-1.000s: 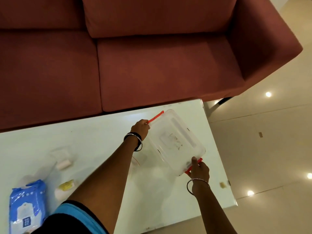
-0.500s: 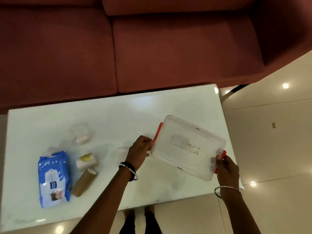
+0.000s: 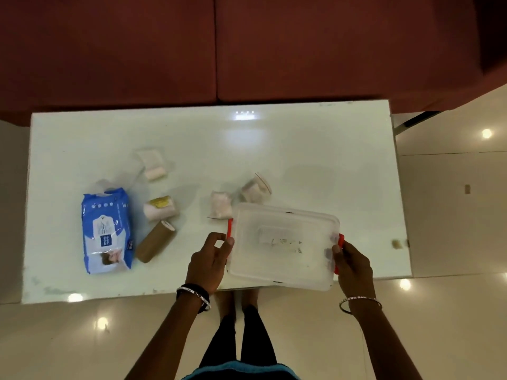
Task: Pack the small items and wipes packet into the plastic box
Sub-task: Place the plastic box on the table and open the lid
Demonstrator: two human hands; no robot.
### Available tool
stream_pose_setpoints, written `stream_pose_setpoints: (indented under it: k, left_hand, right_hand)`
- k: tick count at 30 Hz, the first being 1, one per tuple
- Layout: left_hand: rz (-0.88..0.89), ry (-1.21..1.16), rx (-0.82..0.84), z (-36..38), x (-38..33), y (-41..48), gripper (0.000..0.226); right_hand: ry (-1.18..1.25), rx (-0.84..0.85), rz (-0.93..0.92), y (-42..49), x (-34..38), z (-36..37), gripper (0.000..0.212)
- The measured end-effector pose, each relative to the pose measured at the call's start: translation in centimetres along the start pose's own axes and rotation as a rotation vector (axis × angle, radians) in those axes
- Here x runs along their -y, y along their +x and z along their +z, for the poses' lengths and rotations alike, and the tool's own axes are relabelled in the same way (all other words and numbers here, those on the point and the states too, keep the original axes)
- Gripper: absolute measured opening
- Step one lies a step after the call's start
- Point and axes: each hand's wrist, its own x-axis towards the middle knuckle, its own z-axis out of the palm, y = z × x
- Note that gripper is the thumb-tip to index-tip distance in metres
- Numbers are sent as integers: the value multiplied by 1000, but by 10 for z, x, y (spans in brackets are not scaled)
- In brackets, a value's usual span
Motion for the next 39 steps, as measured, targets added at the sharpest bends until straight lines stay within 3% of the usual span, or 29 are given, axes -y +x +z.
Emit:
stream_pose_setpoints:
  k: [2,10,18,24,28,31,34,37,39]
  left_hand:
    - [23,99,-22,-3,9,2,44]
    - [49,298,-58,-8,25,12,35]
    - [45,305,-147,3,28,16,25]
    - [-116,30,-32,6,48,32,23]
    - [-155,-11,40,12,54,43,27]
    - [-146,18,69,13,57,48,30]
    - [-196,-128,149,11,59,49,30]
    - [-237,-250,241,6,61,52,29]
    - [-245,-280,287,3,63,54,29]
  right_hand:
    - [-28,10,-1,0,-3,10,35]
    - [-123,-7,-43,8,-13,28,30]
    - [-270,-105,-109,6,-19,36,33]
    - [-310,-240,-167,7,-23,46,40]
    - [-158,-265,42,15,-28,49,34]
    - [280,-94,321,20,-29,46,26]
    - [325,23,458,22,-27,41,22]
    - [181,-137,467,25,-23,39,26]
    - [-104,-396,284,21,-14,42,24]
